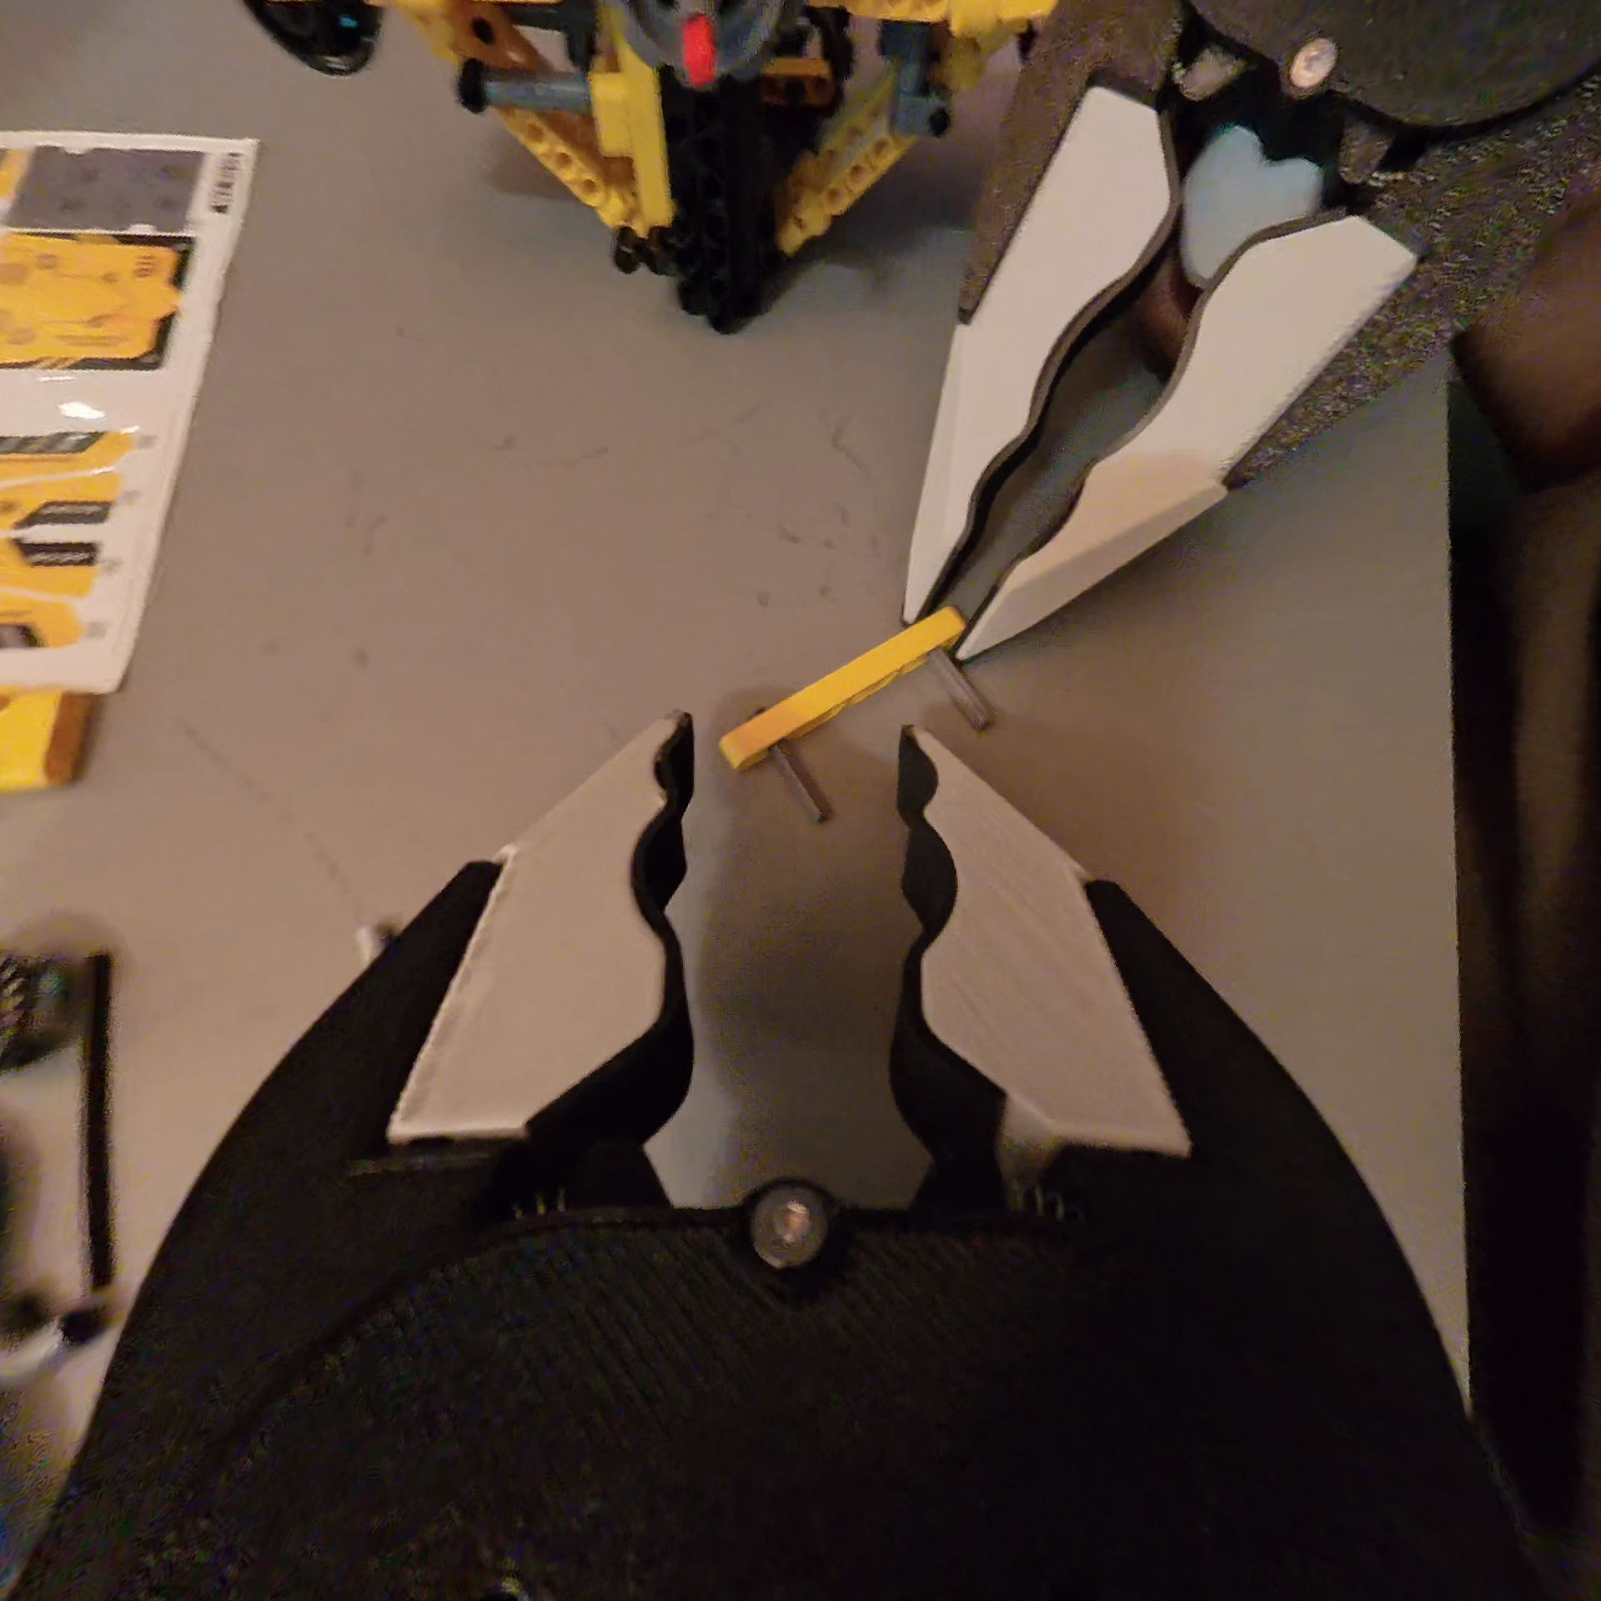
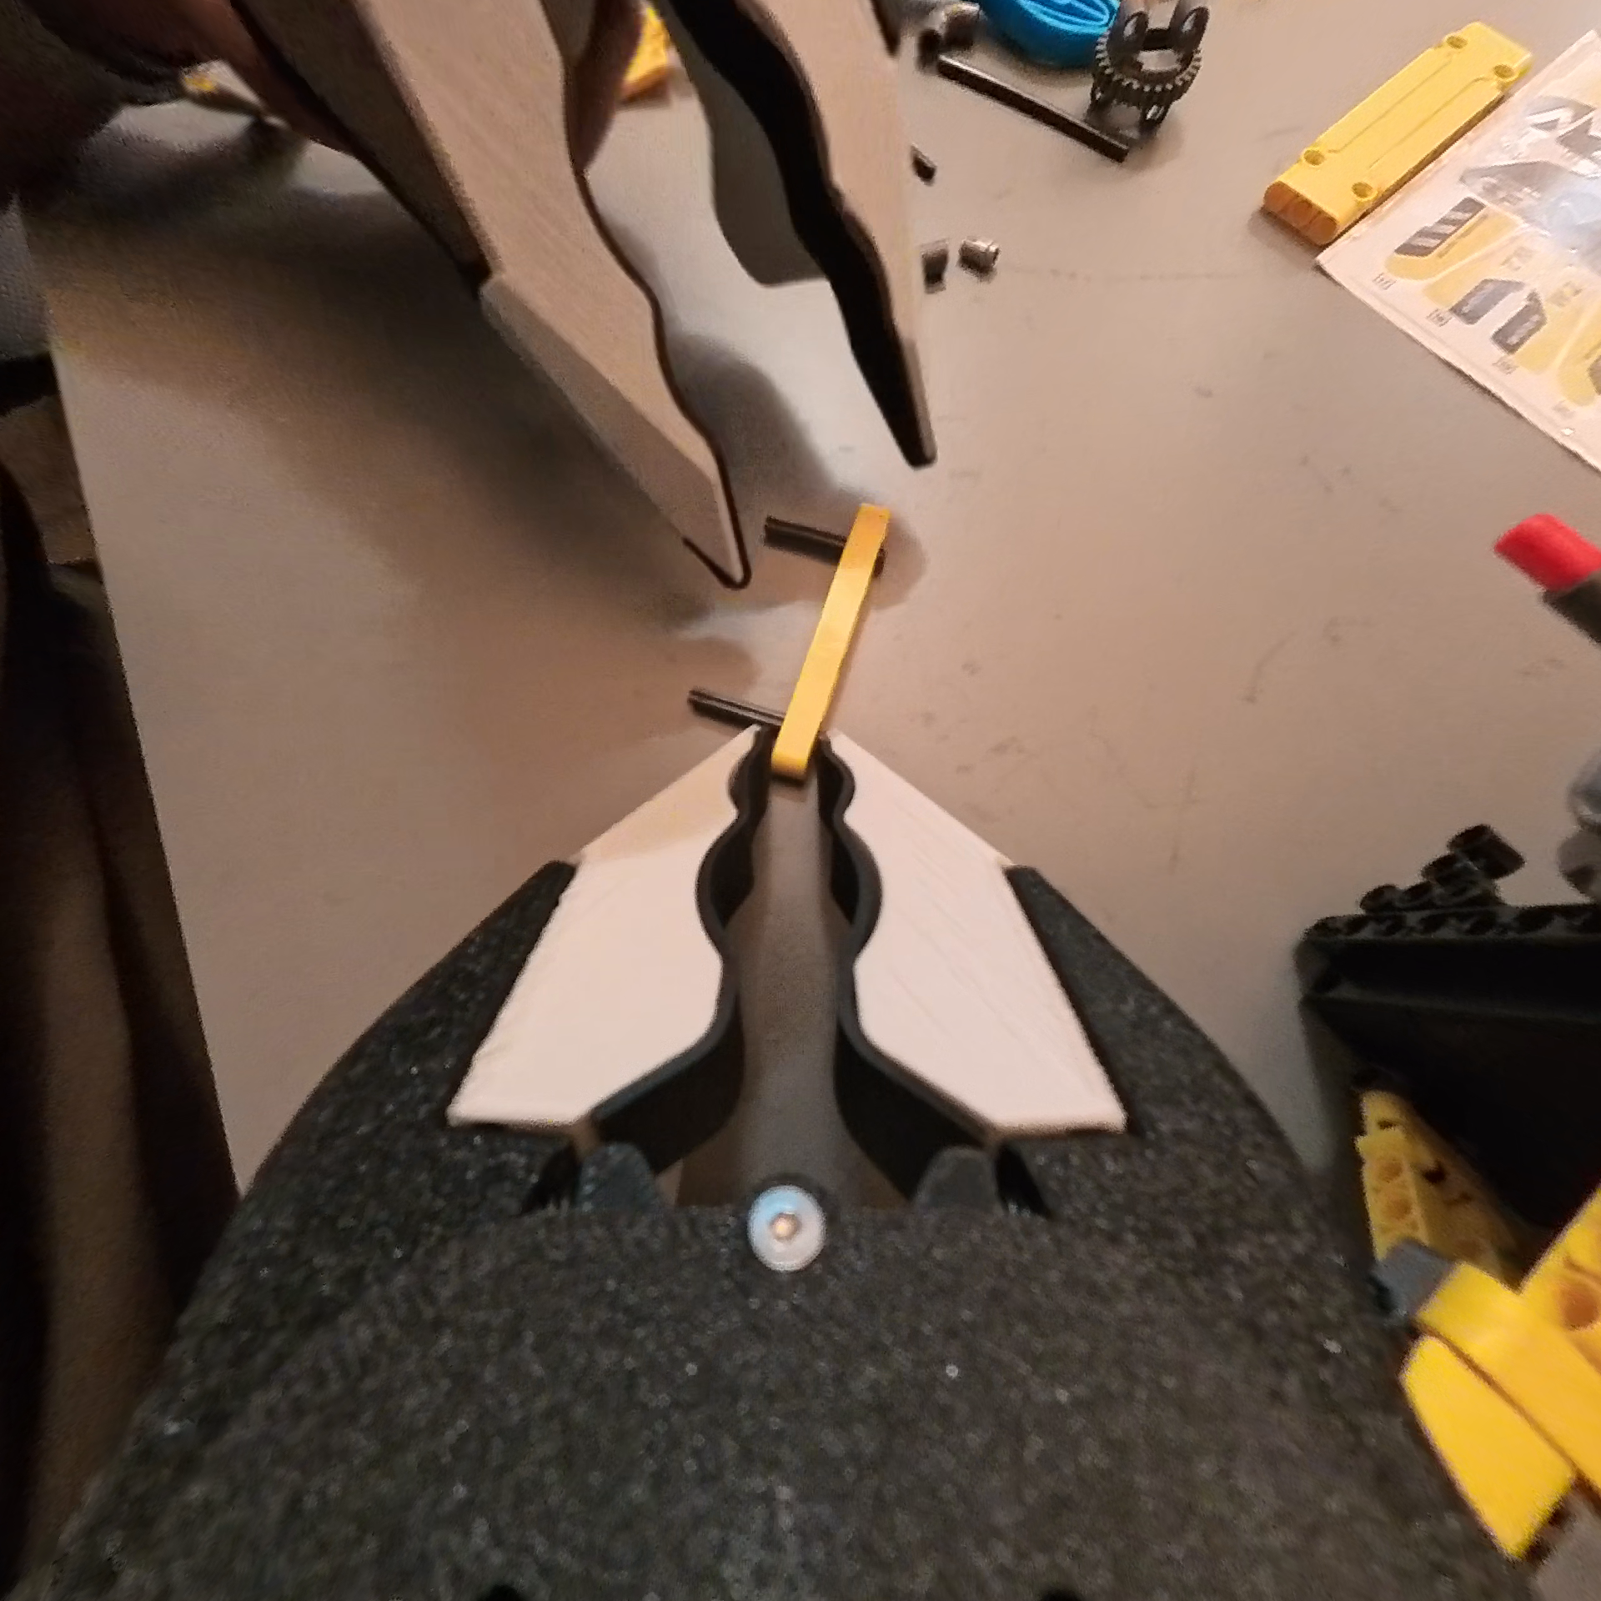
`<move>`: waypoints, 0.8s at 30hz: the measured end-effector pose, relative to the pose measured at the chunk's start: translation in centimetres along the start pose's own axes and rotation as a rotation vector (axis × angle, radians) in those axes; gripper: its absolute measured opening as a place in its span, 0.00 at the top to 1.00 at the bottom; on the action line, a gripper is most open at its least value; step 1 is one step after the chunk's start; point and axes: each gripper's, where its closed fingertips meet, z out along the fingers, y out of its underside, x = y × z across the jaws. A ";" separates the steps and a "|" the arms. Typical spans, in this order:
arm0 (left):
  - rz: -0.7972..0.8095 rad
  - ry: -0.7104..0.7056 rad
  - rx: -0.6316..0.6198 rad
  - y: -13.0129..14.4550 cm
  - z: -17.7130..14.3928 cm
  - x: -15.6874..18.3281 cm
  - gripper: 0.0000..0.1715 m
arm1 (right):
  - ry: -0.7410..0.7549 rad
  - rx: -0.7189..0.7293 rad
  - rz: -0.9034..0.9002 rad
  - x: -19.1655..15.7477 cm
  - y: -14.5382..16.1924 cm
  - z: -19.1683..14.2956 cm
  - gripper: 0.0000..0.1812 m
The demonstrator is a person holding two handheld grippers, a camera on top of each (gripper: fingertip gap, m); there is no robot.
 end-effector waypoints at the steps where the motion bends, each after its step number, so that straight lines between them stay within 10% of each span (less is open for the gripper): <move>1: 0.003 0.040 -0.003 -0.1 0.3 0.3 0.72 | -0.005 0.000 -0.004 -0.1 0.0 0.0 0.95; 24: 0.025 0.177 -0.042 1.9 -0.7 3.0 0.80 | 0.051 -0.004 -0.014 1.0 0.1 0.0 0.95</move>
